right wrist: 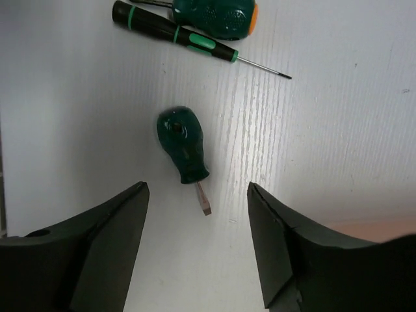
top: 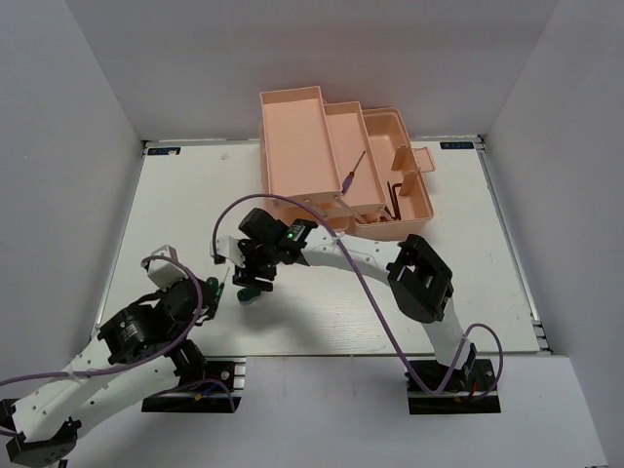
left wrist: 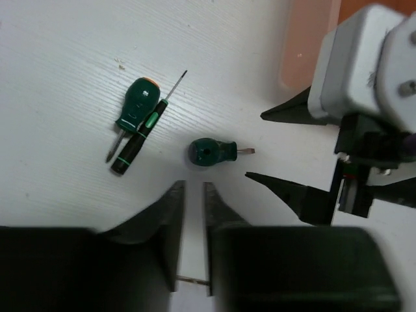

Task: Sort the tools into containers

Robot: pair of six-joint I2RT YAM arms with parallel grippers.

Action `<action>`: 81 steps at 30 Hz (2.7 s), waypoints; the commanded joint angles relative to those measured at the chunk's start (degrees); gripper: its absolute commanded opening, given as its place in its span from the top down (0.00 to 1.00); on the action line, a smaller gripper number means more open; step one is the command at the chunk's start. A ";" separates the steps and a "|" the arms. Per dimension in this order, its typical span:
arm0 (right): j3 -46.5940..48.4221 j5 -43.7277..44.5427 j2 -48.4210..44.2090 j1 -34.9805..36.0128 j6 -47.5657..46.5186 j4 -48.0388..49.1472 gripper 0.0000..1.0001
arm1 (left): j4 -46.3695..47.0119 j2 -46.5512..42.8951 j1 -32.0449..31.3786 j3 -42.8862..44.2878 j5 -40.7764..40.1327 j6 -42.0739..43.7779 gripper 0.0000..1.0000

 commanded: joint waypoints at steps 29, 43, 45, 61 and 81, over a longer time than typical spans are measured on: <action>-43.32 -15.67 -47.35 -19.60 9.85 -12.44 0.56 | 29.72 33.61 9.01 -10.60 1.21 10.21 0.54; -47.72 -22.79 -50.97 -28.74 10.73 -10.51 0.56 | 41.24 39.15 22.56 -13.41 11.31 19.27 0.41; -47.90 -23.14 -51.24 -29.44 10.91 -10.59 0.56 | 42.37 39.68 23.87 -13.41 13.07 20.41 0.41; -48.16 -27.71 -51.59 -33.40 11.26 -10.60 0.56 | 40.19 45.39 29.07 -9.81 20.97 24.20 0.38; -48.34 -29.99 -52.91 -36.65 11.79 -10.59 0.56 | 40.98 48.38 29.07 -9.19 25.73 26.39 0.56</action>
